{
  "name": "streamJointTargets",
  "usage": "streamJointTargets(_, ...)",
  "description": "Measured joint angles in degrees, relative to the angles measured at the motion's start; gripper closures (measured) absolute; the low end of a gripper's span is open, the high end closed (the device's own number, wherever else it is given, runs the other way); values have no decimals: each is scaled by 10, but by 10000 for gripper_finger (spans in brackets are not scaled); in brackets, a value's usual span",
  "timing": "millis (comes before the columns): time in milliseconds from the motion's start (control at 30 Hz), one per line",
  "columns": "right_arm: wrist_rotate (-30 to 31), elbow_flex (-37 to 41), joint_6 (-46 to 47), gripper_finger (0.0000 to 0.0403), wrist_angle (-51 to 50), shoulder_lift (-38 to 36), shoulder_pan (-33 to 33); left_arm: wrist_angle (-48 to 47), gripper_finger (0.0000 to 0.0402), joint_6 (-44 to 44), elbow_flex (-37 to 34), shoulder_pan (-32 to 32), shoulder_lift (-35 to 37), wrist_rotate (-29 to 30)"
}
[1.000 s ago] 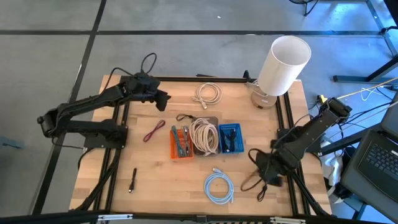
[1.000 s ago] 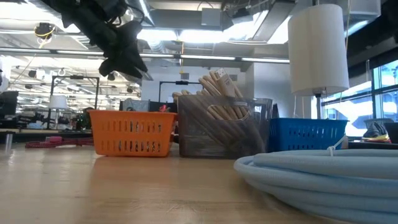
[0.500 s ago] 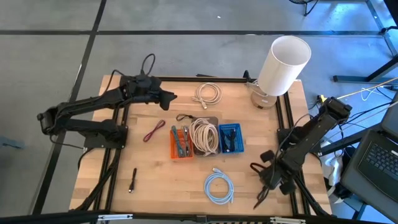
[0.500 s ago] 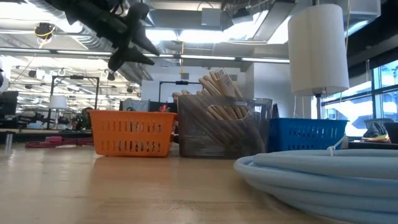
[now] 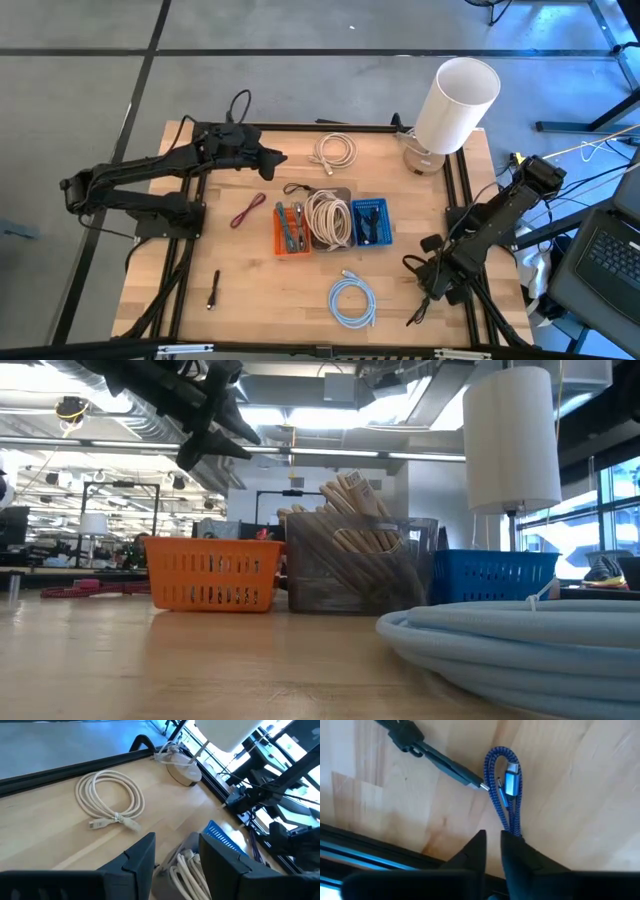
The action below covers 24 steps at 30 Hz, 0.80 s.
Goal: Pick & Place USB Port
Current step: Put the black and violet charger cable into the orange bin
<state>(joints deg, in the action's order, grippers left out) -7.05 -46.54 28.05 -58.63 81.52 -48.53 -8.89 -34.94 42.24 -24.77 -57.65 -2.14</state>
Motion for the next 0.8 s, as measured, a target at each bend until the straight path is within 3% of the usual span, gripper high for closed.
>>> streamJointTargets(333,43,9,-14,241,8,0,0,1,258,11,0,0,0,10)
streamJointTargets(800,31,123,17,247,87,-3,0,1,258,13,0,0,0,11)
